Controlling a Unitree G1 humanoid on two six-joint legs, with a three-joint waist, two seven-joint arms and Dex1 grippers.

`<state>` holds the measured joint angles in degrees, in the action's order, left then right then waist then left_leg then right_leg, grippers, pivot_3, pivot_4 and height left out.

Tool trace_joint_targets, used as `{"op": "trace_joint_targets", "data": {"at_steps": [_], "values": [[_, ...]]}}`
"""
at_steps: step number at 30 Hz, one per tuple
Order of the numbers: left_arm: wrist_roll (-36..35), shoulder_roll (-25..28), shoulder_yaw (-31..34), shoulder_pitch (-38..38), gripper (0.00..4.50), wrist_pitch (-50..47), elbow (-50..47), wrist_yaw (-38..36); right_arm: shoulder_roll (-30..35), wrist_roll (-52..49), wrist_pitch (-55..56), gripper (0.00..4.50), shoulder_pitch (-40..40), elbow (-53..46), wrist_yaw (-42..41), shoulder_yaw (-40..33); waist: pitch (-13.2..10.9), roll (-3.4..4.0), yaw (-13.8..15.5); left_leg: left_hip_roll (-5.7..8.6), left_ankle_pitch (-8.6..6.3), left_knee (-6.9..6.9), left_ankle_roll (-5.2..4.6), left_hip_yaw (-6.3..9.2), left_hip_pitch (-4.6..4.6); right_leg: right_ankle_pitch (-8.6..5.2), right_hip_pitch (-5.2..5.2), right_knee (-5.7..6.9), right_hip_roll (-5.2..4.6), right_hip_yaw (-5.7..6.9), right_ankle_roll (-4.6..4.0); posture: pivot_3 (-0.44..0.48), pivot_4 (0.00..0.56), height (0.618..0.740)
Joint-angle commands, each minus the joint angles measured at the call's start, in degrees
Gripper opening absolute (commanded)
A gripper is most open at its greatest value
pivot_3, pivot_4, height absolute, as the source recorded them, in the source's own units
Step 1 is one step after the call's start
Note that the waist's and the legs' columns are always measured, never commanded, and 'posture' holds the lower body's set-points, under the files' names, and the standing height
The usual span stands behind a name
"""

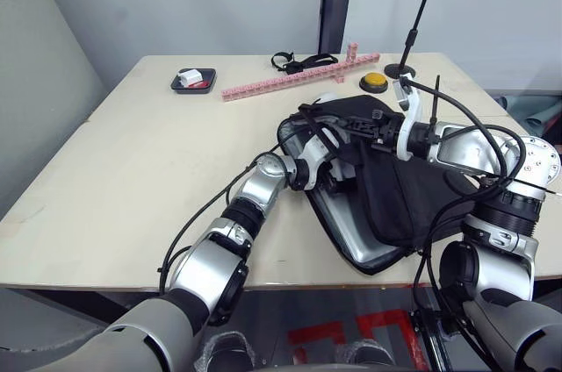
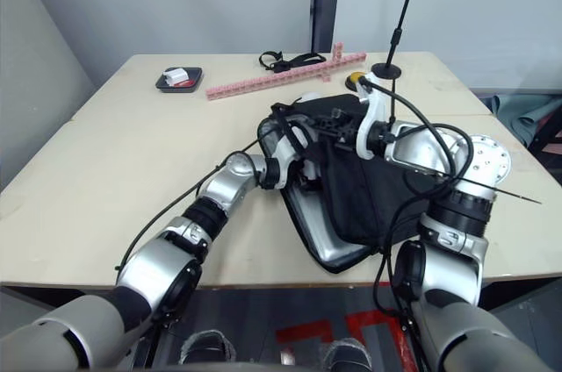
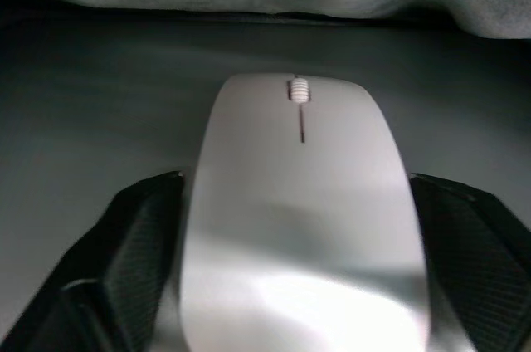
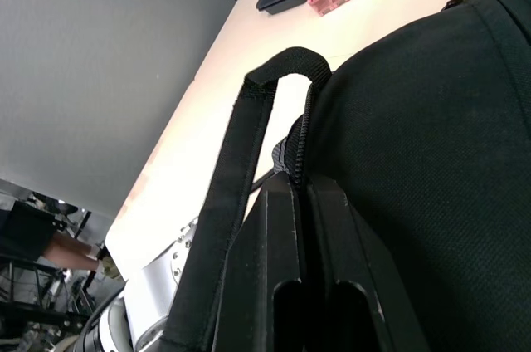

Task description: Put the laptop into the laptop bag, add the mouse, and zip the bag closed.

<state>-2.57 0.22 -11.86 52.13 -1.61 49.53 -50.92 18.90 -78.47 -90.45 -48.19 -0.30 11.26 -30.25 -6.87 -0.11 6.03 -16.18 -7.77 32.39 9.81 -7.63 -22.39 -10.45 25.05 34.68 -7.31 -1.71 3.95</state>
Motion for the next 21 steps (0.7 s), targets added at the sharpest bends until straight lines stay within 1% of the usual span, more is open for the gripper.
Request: {"op": "trace_joint_targets", "data": {"at_steps": [1, 8, 11, 14, 18, 21], "values": [[0.1, 1.6, 0.2, -2.8, 4.47, -2.1, -1.8, -1.0, 0.8, -5.4, 2.9, 0.00, -0.8, -0.9, -0.5, 0.5, 0.0, 0.00, 0.0, 0.00, 0.00, -0.02, 0.00, 0.00, 0.00, 0.00, 0.00, -0.02, 0.00, 0.00, 0.00, 0.000, 0.150, 0.740], [-2.7, 4.3, 1.6, -7.8, 4.47, -5.6, -12.4, -2.9, 2.8, -8.2, 5.6, 0.00, 0.0, 0.0, 0.6, 3.1, 0.0, 0.00, 0.0, 0.00, -0.03, -0.07, 0.04, -0.02, -0.02, 0.00, 0.00, -0.07, 0.00, 0.01, 0.01, 0.000, 0.150, 0.740], [-4.3, 6.8, 1.8, -11.5, 4.47, -9.4, -20.8, -4.3, 3.5, -8.9, 6.8, 0.00, 0.5, 0.3, 0.6, 4.4, 0.0, 0.00, -0.2, 0.00, -0.03, -0.08, 0.04, -0.01, -0.03, 0.00, 0.02, -0.08, 0.00, 0.02, 0.01, 0.000, 0.150, 0.740], [-5.7, 8.9, 2.1, -14.1, 4.47, -13.0, -27.6, -4.1, 4.1, -9.3, 7.8, 0.00, 1.0, 0.4, 0.3, 5.8, 0.0, 0.01, -0.2, 0.00, -0.03, -0.11, 0.05, -0.01, -0.14, 0.00, 0.11, -0.09, 0.00, 0.04, 0.03, 0.000, 0.150, 0.740], [-8.4, 15.2, 4.5, -19.7, 4.47, -20.5, -40.3, -3.9, 5.2, -7.3, 8.1, 0.00, 1.8, -0.7, -2.6, 8.7, 0.0, 0.02, -0.5, 0.00, -0.03, -0.10, 0.05, 0.03, -0.44, 0.04, 0.24, -0.19, 0.00, 0.08, 0.10, 0.000, 0.150, 0.740], [-11.2, 21.3, 7.2, -23.9, 4.47, -25.9, -47.8, -4.9, 7.8, -2.6, 8.4, 0.00, 2.8, -4.0, -8.8, 13.2, 0.0, 0.04, -0.5, -0.01, -0.01, -0.13, 0.03, 0.08, -0.50, 0.05, 0.37, -0.24, 0.01, 0.14, 0.15, 0.000, 0.150, 0.740]]}}
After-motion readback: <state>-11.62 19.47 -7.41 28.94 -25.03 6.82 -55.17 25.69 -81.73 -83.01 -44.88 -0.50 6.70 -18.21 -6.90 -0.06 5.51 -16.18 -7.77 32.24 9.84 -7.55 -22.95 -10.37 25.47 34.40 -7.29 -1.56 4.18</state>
